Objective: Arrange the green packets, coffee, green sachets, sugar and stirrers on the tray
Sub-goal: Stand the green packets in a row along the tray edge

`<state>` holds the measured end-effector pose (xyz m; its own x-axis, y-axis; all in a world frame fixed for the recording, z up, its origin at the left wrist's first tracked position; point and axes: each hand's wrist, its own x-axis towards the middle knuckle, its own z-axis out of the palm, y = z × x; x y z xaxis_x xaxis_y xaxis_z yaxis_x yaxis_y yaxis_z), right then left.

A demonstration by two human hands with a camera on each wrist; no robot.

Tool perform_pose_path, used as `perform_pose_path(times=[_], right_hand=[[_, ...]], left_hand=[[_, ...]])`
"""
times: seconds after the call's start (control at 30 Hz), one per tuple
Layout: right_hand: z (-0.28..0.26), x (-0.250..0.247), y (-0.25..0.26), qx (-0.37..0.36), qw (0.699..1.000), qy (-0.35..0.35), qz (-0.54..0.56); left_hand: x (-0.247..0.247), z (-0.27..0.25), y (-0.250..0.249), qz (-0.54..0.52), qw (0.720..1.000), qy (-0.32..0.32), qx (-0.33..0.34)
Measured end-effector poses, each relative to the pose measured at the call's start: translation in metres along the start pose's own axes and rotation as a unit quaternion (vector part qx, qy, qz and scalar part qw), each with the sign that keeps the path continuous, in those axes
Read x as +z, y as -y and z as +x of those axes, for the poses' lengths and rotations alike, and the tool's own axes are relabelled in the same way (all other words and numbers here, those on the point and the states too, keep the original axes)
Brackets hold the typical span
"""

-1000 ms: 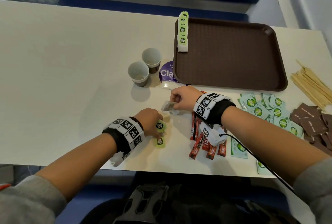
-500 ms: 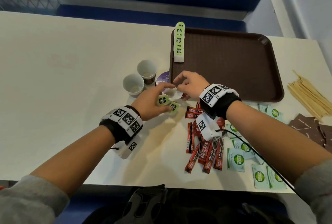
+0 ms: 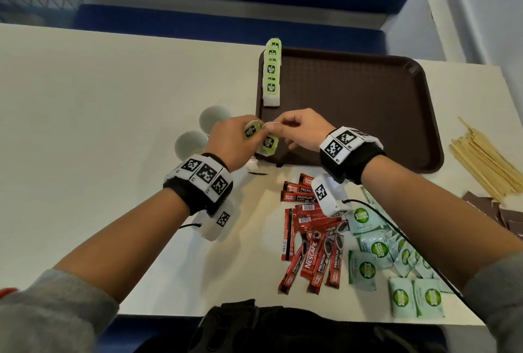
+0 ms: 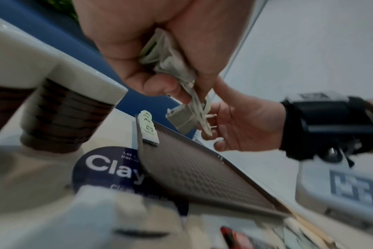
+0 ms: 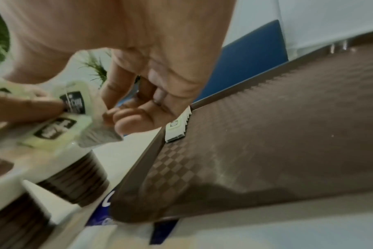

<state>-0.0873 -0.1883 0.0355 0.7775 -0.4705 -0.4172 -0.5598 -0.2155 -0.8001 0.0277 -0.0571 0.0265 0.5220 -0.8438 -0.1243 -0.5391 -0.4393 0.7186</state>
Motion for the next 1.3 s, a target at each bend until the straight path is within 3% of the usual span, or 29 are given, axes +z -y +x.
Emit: perform_pose_path(times=[0.1,0.2,0.57,0.97,1.3], right_hand=[[0.009,-0.009,-0.008,-0.032,0.999,-0.003,-0.023],[0.018,-0.015,-0.012,-0.05,0.997,-0.053,-0.025],[0.07,-0.037,-0.026,0.003,0.99,-0.134,-0.035],[0.12,-0.025,-0.039,0.064,0.992,-0.099,-0.046],[0.122,-0.025,-0.041,0.088,0.987,-0.134,-0.01]], left_hand=[[-0.001,0.013,-0.004,-0.037,0.999,-0.011,-0.028],[-0.002,0.026,-0.009,-0.036,0.998,-0.007,-0.043],[-0.002,0.067,-0.024,-0.004,0.997,-0.005,-0.076],[-0.016,0.099,-0.025,-0.058,0.992,-0.033,-0.107],[-0.016,0.099,-0.023,-0.068,0.991,-0.036,-0.113]])
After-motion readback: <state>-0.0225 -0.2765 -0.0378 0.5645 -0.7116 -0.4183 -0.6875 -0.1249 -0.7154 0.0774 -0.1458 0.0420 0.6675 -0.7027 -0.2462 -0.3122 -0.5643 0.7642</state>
